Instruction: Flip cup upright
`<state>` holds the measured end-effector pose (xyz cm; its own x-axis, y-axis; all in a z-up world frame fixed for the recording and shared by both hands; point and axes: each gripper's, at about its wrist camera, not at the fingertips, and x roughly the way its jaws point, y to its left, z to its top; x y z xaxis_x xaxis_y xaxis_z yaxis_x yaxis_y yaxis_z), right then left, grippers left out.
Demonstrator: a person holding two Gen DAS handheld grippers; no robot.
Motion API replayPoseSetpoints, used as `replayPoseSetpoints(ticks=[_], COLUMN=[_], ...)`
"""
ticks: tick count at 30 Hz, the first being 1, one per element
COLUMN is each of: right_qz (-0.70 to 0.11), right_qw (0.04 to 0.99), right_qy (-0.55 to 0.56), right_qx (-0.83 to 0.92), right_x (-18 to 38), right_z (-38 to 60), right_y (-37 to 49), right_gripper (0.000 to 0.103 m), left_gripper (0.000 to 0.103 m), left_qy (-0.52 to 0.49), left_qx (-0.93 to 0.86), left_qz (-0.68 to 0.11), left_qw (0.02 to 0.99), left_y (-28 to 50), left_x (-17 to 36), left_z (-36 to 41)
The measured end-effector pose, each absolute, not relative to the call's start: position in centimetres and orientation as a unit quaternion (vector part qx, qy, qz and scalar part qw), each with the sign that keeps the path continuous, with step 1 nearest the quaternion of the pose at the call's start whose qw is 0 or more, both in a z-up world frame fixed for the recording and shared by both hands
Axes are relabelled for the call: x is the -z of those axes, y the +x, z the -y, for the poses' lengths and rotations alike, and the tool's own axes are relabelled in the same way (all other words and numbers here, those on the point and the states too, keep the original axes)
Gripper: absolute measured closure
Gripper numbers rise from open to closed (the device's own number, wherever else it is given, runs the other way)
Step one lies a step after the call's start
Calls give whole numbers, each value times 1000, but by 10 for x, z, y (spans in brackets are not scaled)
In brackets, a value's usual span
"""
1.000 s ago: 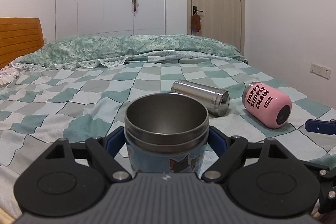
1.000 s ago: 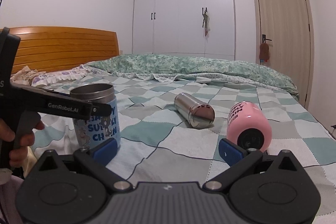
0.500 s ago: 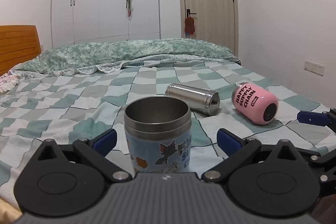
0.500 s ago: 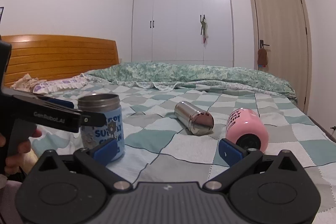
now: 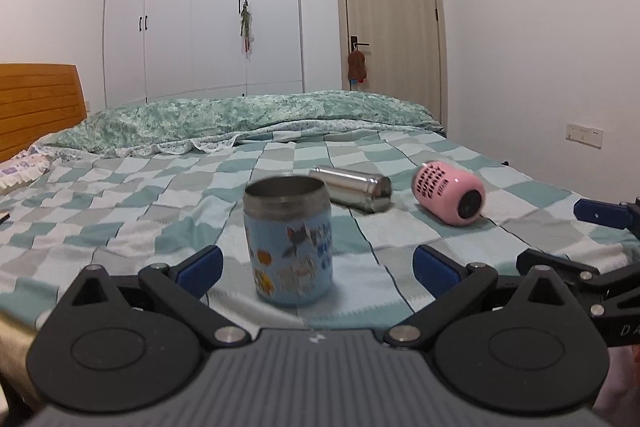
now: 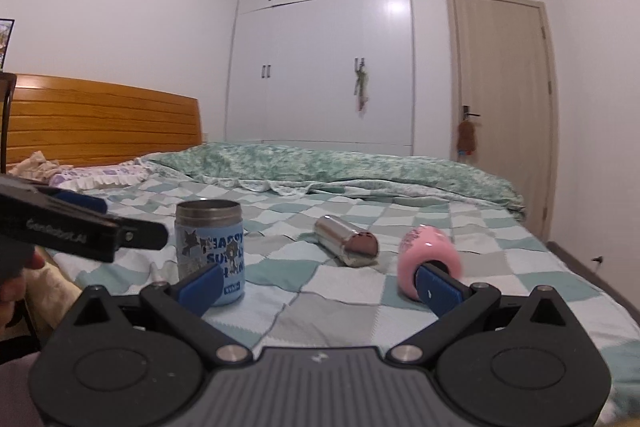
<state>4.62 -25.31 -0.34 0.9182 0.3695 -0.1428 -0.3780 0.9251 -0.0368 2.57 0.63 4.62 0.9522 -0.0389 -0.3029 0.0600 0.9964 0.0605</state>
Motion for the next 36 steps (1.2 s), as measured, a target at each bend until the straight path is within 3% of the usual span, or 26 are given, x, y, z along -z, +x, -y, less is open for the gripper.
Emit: replayPoseSetpoints(ticks=[16,36], right_qz=[-35,-28], right_qw=[990,992], right_qy=[-40,-31], right_qx=[-132,-122], right_x=[34,37], right_z=[259,263], right_y=[4,4], right_gripper=[0,0], left_gripper=[0,0], left_qy=[31,32], left_qx=[-24,-24], left_qz=[-108,-95], left_qw=[993,995], left_y=[-11,-15], left_x=[9,12], left_z=[1,0])
